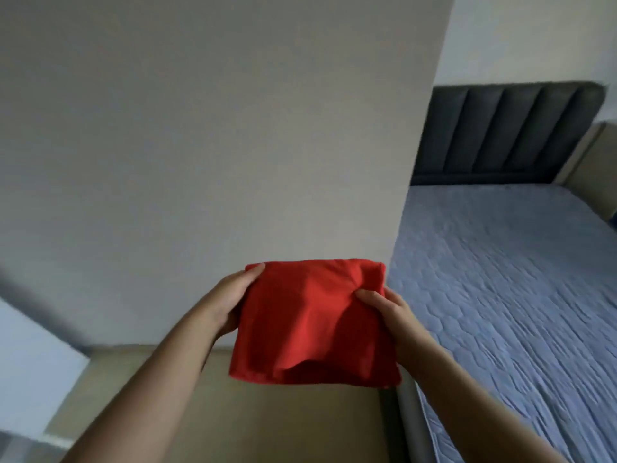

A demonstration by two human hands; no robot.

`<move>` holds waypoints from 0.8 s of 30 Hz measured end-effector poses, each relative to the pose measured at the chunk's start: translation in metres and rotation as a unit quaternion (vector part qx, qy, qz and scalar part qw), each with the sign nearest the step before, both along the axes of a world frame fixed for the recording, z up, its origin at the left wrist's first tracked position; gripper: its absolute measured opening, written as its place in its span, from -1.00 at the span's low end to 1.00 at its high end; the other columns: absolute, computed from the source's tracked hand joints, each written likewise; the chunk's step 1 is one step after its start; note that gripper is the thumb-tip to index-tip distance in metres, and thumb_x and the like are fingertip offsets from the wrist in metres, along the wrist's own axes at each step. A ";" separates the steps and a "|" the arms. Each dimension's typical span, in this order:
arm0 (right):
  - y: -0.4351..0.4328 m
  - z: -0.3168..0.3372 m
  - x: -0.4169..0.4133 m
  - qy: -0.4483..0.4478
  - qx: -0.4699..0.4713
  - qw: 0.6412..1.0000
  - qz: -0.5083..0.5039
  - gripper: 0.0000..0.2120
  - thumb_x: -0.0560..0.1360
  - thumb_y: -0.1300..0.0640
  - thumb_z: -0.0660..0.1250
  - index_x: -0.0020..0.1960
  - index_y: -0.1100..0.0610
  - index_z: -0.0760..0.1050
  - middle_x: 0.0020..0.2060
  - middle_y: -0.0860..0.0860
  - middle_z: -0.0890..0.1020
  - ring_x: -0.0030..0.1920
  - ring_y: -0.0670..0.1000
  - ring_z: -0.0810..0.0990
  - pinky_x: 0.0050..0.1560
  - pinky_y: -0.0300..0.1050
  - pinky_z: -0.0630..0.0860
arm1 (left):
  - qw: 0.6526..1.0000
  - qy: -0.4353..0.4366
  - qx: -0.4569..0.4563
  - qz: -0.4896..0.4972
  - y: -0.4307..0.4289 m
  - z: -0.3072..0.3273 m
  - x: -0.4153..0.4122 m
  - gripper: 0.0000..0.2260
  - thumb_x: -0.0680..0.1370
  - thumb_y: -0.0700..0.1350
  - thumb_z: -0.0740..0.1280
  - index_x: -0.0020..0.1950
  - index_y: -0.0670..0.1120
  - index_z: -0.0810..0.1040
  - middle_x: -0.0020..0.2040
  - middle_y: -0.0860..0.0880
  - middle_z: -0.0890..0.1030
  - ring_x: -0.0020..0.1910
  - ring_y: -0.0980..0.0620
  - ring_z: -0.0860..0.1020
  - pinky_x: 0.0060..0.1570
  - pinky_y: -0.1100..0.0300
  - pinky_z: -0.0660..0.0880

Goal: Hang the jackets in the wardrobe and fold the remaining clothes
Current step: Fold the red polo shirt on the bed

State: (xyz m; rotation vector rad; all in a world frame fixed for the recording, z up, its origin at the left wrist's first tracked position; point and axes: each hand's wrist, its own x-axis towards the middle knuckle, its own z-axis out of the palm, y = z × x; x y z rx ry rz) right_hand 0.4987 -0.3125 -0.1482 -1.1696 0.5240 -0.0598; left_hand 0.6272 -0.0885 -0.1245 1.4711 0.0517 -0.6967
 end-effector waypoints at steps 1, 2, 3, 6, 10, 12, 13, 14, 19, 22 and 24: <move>0.023 0.003 0.010 0.015 0.022 1.000 0.012 -0.86 0.47 0.18 0.38 0.01 0.17 0.59 -0.26 0.12 0.70 -0.31 0.03 0.66 -0.31 -0.14 0.60 | 0.999 0.027 -0.004 0.023 0.026 -0.005 -0.003 -0.75 0.59 -0.01 0.26 0.00 -0.17 0.61 -0.19 -0.11 0.70 -0.29 0.03 0.67 -0.29 0.23 0.58; 0.047 0.005 0.019 0.030 0.040 0.998 0.027 -0.84 0.47 0.14 0.39 0.03 0.15 0.60 -0.22 0.14 0.70 -0.29 0.05 0.67 -0.32 -0.15 0.61 | 0.998 0.043 -0.012 0.051 0.051 -0.007 -0.005 -0.73 0.59 0.00 0.27 0.04 -0.18 0.62 -0.14 -0.12 0.70 -0.21 0.01 0.67 -0.17 0.19 0.58; 0.071 0.007 0.028 0.044 0.051 0.997 0.044 -0.81 0.47 0.11 0.39 0.05 0.15 0.60 -0.19 0.15 0.71 -0.28 0.07 0.68 -0.33 -0.15 0.60 | 0.995 0.050 -0.026 0.081 0.077 -0.009 -0.007 -0.71 0.57 0.00 0.28 0.10 -0.18 0.62 -0.05 -0.13 0.69 -0.10 -0.01 0.66 -0.01 0.14 0.55; 0.142 0.010 0.049 0.066 0.074 0.991 0.091 -0.72 0.47 0.06 0.38 0.11 0.20 0.57 -0.14 0.19 0.71 -0.24 0.10 0.70 -0.34 -0.15 0.60 | 0.986 0.073 -0.095 0.113 0.154 -0.008 -0.020 -0.64 0.42 0.05 0.45 0.10 -0.15 0.67 0.07 -0.10 0.68 0.02 0.01 0.65 0.05 0.11 0.52; 0.228 0.017 0.079 0.061 0.080 0.983 0.156 -0.66 0.47 0.05 0.38 0.16 0.22 0.55 -0.13 0.19 0.71 -0.21 0.09 0.71 -0.36 -0.19 0.59 | 0.991 0.078 -0.076 0.079 0.250 -0.015 -0.042 -0.74 0.25 -0.01 0.54 -0.15 -0.13 0.73 -0.12 -0.15 0.70 -0.17 -0.03 0.69 -0.34 0.18 0.58; 0.268 0.021 0.092 0.063 0.073 0.975 0.201 -0.60 0.40 0.03 0.42 0.16 0.23 0.56 -0.11 0.18 0.71 -0.20 0.09 0.71 -0.33 -0.17 0.59 | 0.991 0.060 -0.065 0.104 0.296 -0.021 -0.046 -0.65 0.32 -0.13 0.51 0.09 -0.16 0.66 -0.01 -0.23 0.67 -0.08 -0.14 0.67 -0.24 0.10 0.60; 0.288 0.021 0.096 0.071 0.080 0.966 0.236 -0.56 0.34 0.02 0.46 0.13 0.24 0.58 -0.08 0.19 0.70 -0.19 0.10 0.71 -0.28 -0.13 0.61 | 0.988 0.042 -0.070 0.129 0.319 -0.023 -0.046 -0.58 0.34 -0.19 0.51 0.19 -0.13 0.59 0.06 -0.24 0.65 -0.02 -0.19 0.66 -0.20 0.06 0.60; 0.306 0.020 0.097 0.081 0.087 0.952 0.282 -0.54 0.30 0.02 0.50 0.11 0.24 0.60 -0.04 0.20 0.69 -0.14 0.12 0.70 -0.21 -0.08 0.62 | 0.984 0.023 -0.070 0.163 0.342 -0.023 -0.047 -0.52 0.33 -0.23 0.51 0.23 -0.10 0.53 0.10 -0.24 0.64 0.01 -0.20 0.65 -0.19 0.05 0.60; 0.395 0.007 0.093 0.112 0.046 0.855 0.505 -0.44 0.29 0.16 0.53 0.26 0.22 0.50 0.14 0.16 0.64 0.12 0.16 0.64 0.06 0.02 0.59 | 0.959 -0.052 -0.008 0.279 0.441 -0.022 -0.062 -0.36 0.24 -0.15 0.53 0.28 0.02 0.40 0.13 -0.08 0.58 -0.03 -0.09 0.64 -0.30 0.17 0.59; 0.447 0.008 0.101 0.102 0.026 0.861 0.497 -0.45 0.26 0.23 0.48 0.23 0.25 0.48 0.08 0.19 0.66 0.03 0.18 0.66 0.00 0.05 0.61 | 0.941 -0.079 0.017 0.328 0.484 -0.020 -0.080 -0.29 0.22 0.05 0.55 0.30 0.13 0.32 0.14 0.03 0.53 0.02 -0.05 0.58 -0.23 0.10 0.58; 0.481 0.010 0.112 0.107 0.030 0.863 0.492 -0.43 0.23 0.22 0.45 0.23 0.27 0.47 0.06 0.23 0.66 0.03 0.23 0.65 0.08 0.14 0.58 | 0.922 -0.104 0.029 0.372 0.511 -0.014 -0.093 -0.14 0.12 0.20 0.59 0.34 0.12 0.31 0.17 0.02 0.53 0.07 -0.07 0.57 -0.11 0.06 0.57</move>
